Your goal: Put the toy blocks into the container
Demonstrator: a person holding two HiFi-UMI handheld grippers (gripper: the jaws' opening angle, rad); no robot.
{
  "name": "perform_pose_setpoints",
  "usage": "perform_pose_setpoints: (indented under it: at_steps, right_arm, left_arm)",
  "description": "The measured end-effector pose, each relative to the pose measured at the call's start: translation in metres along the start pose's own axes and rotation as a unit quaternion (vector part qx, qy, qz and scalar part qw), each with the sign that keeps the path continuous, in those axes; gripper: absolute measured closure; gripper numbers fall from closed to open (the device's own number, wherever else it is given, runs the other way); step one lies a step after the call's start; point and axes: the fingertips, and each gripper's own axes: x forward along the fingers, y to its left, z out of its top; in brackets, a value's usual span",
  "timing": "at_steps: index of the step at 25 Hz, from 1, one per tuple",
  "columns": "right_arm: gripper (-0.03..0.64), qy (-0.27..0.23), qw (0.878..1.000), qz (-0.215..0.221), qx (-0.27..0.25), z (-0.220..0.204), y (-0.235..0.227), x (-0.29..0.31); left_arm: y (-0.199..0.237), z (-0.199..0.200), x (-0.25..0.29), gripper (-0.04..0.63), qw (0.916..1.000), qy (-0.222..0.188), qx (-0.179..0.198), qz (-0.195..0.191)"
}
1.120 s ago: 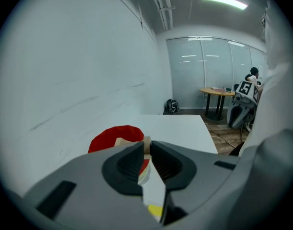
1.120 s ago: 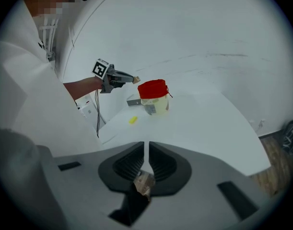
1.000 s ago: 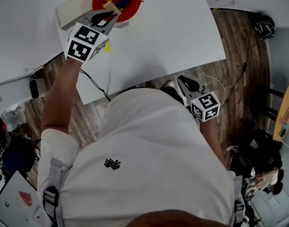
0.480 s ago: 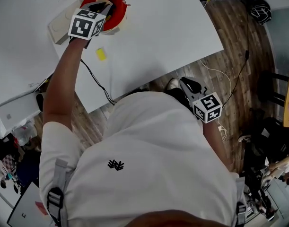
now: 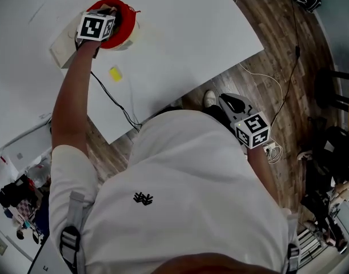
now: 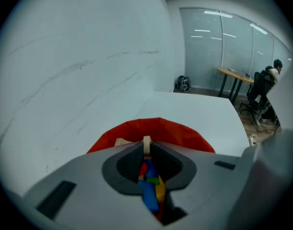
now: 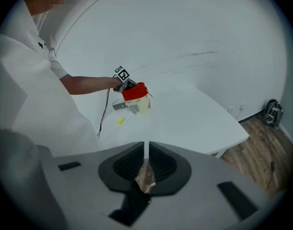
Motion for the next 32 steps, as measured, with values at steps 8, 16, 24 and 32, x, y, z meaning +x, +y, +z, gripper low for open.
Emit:
perform_pose_setpoints:
  at_steps: [8,16,24,32]
  right_arm:
    - [0.584,0.004,1.0,-0.004,0.001,0.001,-0.021,-0.01]
    - [0.584,-0.003,1.0,0.002,-0.006,0.012,-0.04,-0.016]
    - [0.584,-0.003,1.0,0.021,-0.013,0.013,-0.065,-0.021]
    - [0.584,0.001,0.997,0.058,-0.044,0.024,-0.086,-0.02]
  left_arm:
    - [-0.003,-0.004,0.016,0.538,0.9977,0.063,0.012,-0.022]
    - [0.0,-0.01,0.025,0.529,0.9946,0.097,0.003,-0.037]
    - [0.003,-0.01,0.017,0.476,0.9962,0.086,-0.002,-0.015]
    - [0.004,-0.006,-0.018,0.471,0.9977,0.046,-0.047,0.018]
